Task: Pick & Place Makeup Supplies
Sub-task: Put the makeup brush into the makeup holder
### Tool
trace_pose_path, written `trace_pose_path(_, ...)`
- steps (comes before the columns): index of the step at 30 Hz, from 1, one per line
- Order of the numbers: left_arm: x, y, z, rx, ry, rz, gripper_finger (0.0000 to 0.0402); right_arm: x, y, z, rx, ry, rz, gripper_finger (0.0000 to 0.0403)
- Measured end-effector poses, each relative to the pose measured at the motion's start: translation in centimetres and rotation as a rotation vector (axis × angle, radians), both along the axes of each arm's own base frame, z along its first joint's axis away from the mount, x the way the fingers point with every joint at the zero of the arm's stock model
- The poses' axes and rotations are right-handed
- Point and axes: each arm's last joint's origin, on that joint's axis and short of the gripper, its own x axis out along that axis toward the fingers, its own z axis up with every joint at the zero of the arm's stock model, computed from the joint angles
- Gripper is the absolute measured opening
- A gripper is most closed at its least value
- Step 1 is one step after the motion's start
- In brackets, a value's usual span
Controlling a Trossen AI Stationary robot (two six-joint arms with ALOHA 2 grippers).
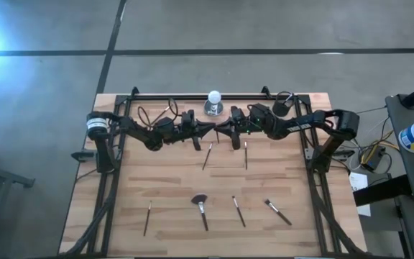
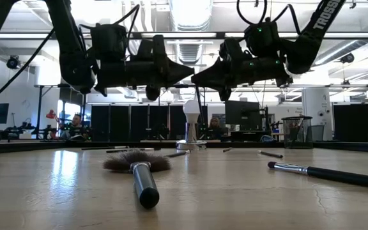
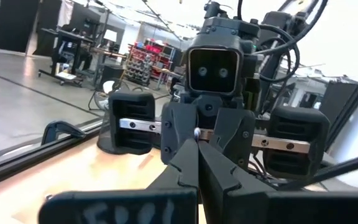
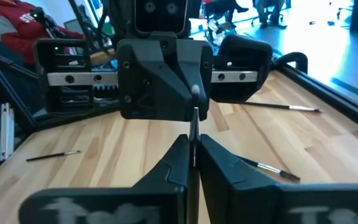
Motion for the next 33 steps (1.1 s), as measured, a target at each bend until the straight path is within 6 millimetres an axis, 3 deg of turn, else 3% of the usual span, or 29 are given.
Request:
trace_pose_path(6, 0.0, 0.0, 0.0, -0.039, -0.008, 0.009, 0.0, -0.3, 0.1, 0.0, -0.002, 0.003, -0.001, 0.0015)
trace_pose_path(14, -0.3, 0.0, 0.0, -0.041, -0.005, 0.002, 0.0026, -2.7, 0.7, 1.0, -0.045, -0.022, -0.073, 0.0014)
trace_pose_path(20, -0.4, -0.1, 0.2, -0.037, -0.015, 0.001, 0.0071, -6.2, 0.8, 1.8, -0.08, -0.048, -0.182, 0.0014)
trace_pose_path(24, -0.4, -0.1, 0.1, -0.018, 0.009, -0.012, 0.008, -9.2, 0.5, 2.6, -0.096, -0.047, -0.293, 0.0014)
trace_pose_path(33, -0.4, -0.1, -0.1, 0.0, 0.027, -0.009, 0.0076, -15.7, -0.6, 4.7, -0.254, 0.116, -0.779, 0.0013)
